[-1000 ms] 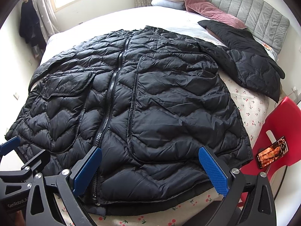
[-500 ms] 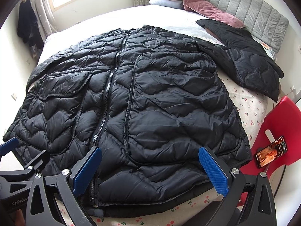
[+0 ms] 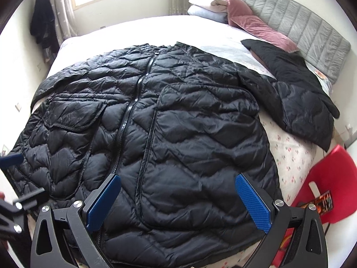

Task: Fold large clothes
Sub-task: 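Grasp the jacket hem with the left gripper while the right gripper grasps the hem too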

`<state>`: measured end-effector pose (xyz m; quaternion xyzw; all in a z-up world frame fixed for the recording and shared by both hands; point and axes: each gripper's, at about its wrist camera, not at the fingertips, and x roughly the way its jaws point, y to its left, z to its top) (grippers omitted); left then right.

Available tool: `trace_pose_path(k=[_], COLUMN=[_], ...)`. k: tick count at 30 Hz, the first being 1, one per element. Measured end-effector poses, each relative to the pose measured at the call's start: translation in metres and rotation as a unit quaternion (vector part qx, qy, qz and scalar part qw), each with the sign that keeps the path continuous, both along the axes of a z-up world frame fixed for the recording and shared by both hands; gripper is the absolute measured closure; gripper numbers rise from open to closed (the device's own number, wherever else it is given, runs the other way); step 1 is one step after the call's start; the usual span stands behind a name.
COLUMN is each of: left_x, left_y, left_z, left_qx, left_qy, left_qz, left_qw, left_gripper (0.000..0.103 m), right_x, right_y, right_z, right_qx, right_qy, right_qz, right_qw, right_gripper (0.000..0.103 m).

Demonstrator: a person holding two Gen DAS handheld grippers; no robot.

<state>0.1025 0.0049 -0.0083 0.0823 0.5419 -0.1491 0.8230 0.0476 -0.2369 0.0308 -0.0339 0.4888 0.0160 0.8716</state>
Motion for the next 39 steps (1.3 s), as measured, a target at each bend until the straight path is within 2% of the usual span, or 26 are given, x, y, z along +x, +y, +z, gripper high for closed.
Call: trace_pose_path(k=[3,7,9,12,16,20,23,28,30,32,34,36,37,38,39], left_x=[0.026,0.076,0.106,0.162,0.240,0.319,0.363,0.417,0.432,0.439,0.440,0.434,0.431,0.428,0.426], left_y=[0.015,0.037,0.049,0.069,0.098,0.134,0.148,0.153,0.152,0.152,0.151,0.149,0.147,0.145,0.143], left_z=[0.015,0.038,0.041,0.038,0.022,-0.006,-0.024,-0.052,-0.067,-0.080,-0.093,-0.098,-0.098,-0.099,-0.100], left_qx=[-0.008,0.026,0.036,0.056,0.090,0.059,0.039,-0.001,-0.015,-0.031,-0.036,-0.047,-0.049,-0.056,-0.066], left_qy=[0.007,-0.015,-0.011,-0.011,-0.038,-0.024,-0.028,-0.019,-0.010,0.007,0.021,0.027,0.027,0.028,0.033], left_qz=[-0.010,-0.003,0.003,0.014,0.038,0.079,0.089,0.097,0.100,0.097,0.092,0.084,0.083,0.083,0.087], left_qw=[0.9999,0.9996,0.9993,0.9983,0.9945,0.9949,0.9949,0.9951,0.9948,0.9948,0.9949,0.9950,0.9950,0.9946,0.9935], left_gripper=[0.001,0.001,0.001,0.001,0.001,0.005,0.008,0.015,0.018,0.028,0.036,0.048,0.059,0.080,0.098], right_x=[0.019,0.057,0.080,0.127,0.202,0.271,0.324,0.393,0.408,0.419,0.418,0.408,0.403,0.399,0.394], right_y=[-0.013,-0.032,-0.042,-0.062,-0.084,-0.111,-0.131,-0.163,-0.173,-0.180,-0.181,-0.175,-0.172,-0.170,-0.165], right_z=[0.006,0.020,0.029,0.034,0.024,-0.008,-0.034,-0.070,-0.085,-0.104,-0.115,-0.111,-0.109,-0.107,-0.105], right_qx=[0.010,0.007,0.006,0.020,-0.003,-0.017,-0.022,0.001,0.008,0.023,0.031,0.042,0.044,0.043,0.040], right_qy=[0.011,0.015,0.014,0.025,0.038,0.065,0.068,0.063,0.070,0.085,0.078,0.055,0.048,0.040,0.038], right_qz=[0.027,0.062,0.069,0.072,0.073,0.043,0.023,-0.024,-0.040,-0.049,-0.046,-0.030,-0.024,-0.021,-0.019], right_qw=[1.000,0.998,0.997,0.997,0.997,0.997,0.997,0.998,0.997,0.995,0.995,0.997,0.998,0.998,0.998], right_gripper=[0.000,0.000,0.000,0.000,0.000,0.000,0.000,0.001,0.002,0.013,0.018,0.040,0.063,0.091,0.095])
